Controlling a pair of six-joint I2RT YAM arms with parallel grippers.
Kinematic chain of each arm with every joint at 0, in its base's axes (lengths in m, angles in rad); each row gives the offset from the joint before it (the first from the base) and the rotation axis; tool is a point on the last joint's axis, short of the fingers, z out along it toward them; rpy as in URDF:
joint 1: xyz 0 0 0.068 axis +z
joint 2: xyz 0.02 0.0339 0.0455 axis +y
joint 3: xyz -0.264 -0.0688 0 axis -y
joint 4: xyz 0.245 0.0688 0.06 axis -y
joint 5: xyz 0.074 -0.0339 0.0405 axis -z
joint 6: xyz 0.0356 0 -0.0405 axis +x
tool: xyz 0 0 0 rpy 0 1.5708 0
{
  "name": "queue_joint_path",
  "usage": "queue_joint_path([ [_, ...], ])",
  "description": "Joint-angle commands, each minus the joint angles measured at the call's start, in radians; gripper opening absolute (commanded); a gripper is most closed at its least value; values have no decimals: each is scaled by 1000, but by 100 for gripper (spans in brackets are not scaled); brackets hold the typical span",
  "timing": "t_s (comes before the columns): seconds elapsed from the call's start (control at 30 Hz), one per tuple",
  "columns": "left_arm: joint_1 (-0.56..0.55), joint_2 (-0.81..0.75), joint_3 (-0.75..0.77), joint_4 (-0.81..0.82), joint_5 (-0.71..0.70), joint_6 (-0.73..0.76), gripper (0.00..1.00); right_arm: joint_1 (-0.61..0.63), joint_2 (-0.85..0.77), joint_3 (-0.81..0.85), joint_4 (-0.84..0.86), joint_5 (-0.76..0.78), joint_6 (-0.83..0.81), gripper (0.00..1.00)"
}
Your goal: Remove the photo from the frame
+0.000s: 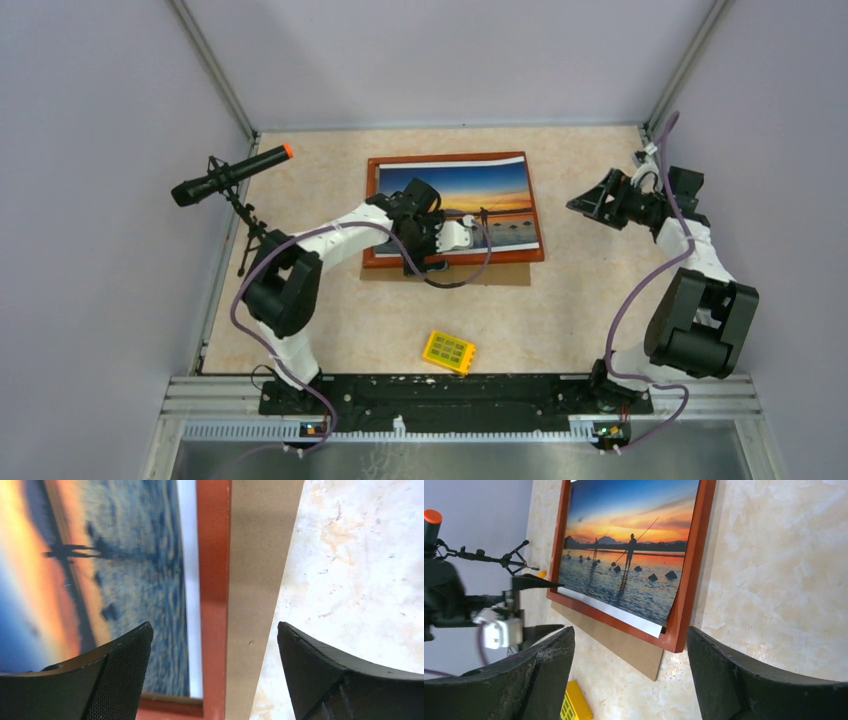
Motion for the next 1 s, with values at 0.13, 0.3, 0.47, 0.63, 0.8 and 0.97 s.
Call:
queue_joint_path([
  [0.13,45,-307,28,-39,178,-171,99,1,-115,12,-77,-12,-151,97],
  [0.3,153,-445,2,-20,249,-351,99,101,-181,57,-278,115,-361,99],
  [0.47,336,-611,-112,45,329,-468,99,201,-284,25,-328,272,-482,99],
  [0.63,534,-726,-250,82,324,-514,99,210,-359,-53,-342,333,-548,99],
  [0.8,671,-751,-373,136,304,-519,99,210,-410,-135,-296,379,-547,99],
  [0.97,713,-729,-414,172,290,-576,99,210,-415,-144,-267,429,-541,99],
])
